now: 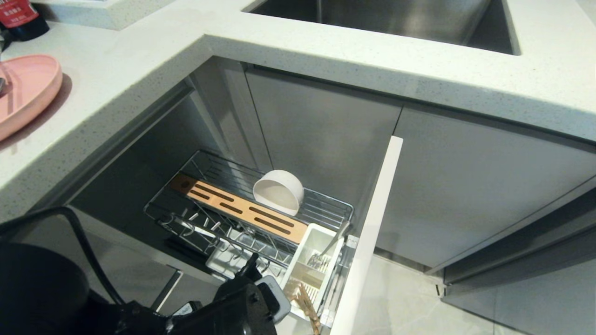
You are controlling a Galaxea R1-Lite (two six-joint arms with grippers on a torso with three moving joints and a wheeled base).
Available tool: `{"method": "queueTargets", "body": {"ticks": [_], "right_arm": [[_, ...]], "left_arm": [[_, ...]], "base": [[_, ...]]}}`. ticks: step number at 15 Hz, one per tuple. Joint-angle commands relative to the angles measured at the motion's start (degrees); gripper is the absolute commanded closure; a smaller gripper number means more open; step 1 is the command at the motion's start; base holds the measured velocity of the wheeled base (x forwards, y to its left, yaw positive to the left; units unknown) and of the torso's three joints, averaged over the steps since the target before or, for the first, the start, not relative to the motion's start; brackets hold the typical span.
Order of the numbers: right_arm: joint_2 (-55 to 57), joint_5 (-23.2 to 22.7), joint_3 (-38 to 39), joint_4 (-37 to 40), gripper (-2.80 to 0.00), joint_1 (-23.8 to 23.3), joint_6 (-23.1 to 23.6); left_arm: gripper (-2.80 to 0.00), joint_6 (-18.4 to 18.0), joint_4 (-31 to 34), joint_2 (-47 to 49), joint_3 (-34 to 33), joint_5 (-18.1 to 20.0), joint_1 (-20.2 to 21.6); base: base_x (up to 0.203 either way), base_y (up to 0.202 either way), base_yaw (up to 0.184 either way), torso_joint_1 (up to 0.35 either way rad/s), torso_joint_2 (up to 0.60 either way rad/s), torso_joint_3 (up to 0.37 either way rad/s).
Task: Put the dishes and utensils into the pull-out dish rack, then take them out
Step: Pick up the chopsticks and place it in the cupboard
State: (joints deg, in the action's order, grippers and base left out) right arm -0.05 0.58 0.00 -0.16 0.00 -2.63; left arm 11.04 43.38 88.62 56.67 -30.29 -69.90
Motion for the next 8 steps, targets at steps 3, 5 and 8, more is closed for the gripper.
{"method": "queueTargets", "body": {"ticks": [3,5,8], "right_arm": [[0.05,0.02,0.0,-0.02,0.0,0.0,0.0],[0.05,0.02,0.0,-0.02,0.0,0.0,0.0],[0.05,0.04,0.0,-0.02,0.0,0.0,0.0]], "left_arm": [[0.0,-2.05,-1.1,4.15,2.06,-0.29,0.79],[0.0,-3.43,-2.69,6.34,2.59,-0.24,2.91],[0.0,-5.55,-3.58,7.64,2.76,-0.23,6.27]], "base": [[0.0,0.0,0.0,0.0,0.0,0.0],[0.0,0.0,0.0,0.0,0.0,0.0],[0.0,0.0,0.0,0.0,0.0,0.0]]}}
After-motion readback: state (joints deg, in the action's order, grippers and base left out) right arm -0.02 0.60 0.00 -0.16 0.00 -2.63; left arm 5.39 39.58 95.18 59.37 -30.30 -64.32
